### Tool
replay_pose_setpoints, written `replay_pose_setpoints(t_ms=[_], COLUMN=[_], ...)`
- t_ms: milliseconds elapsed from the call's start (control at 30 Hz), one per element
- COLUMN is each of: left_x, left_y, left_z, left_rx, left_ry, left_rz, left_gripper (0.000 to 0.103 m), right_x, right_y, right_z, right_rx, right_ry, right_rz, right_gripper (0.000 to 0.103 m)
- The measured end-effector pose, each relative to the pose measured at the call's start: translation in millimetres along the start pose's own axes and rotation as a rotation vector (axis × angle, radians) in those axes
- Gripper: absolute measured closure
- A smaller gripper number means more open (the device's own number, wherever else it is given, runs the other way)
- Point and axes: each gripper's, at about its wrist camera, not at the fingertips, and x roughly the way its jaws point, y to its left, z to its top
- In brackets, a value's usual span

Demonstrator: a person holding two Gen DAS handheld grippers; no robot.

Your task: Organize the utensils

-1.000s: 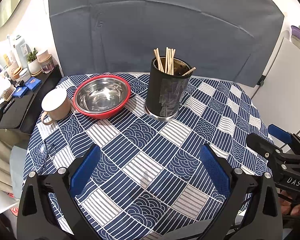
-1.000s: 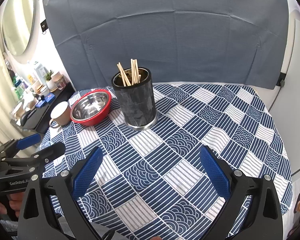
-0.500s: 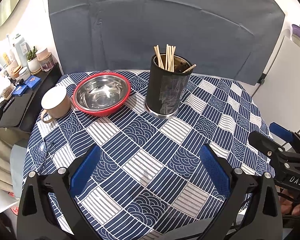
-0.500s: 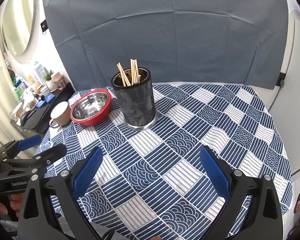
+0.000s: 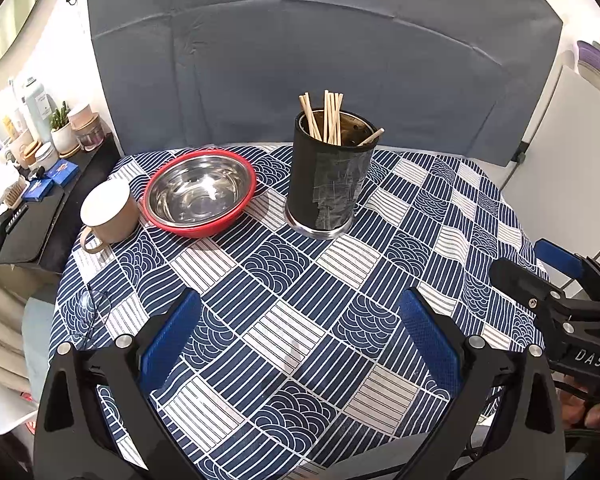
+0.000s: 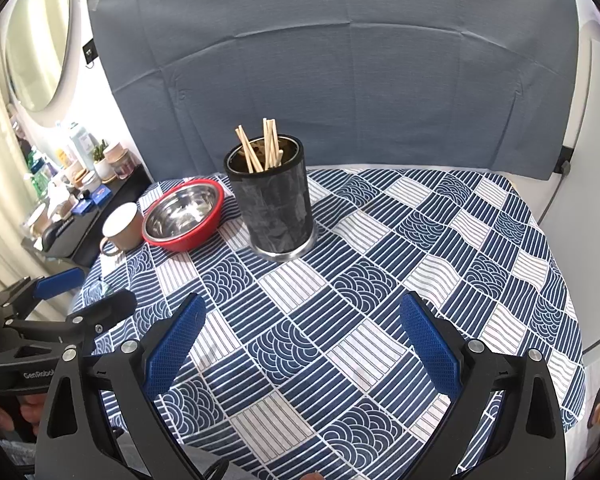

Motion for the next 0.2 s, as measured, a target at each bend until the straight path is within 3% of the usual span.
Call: replay_pose_setpoints(t_ms=[200], left_x=[-2.5], left_y=[-2.7], left_z=[0.3], left_rx=[0.017], left_ry=[-0.01], left_rz=[0.01], left_gripper=[0.006], right_x=[0.6], right_y=[-1.5], right_z=[0.8], right_rx=[0.002], right_ry=[0.001], right_rz=[0.004], right_gripper=[0.01])
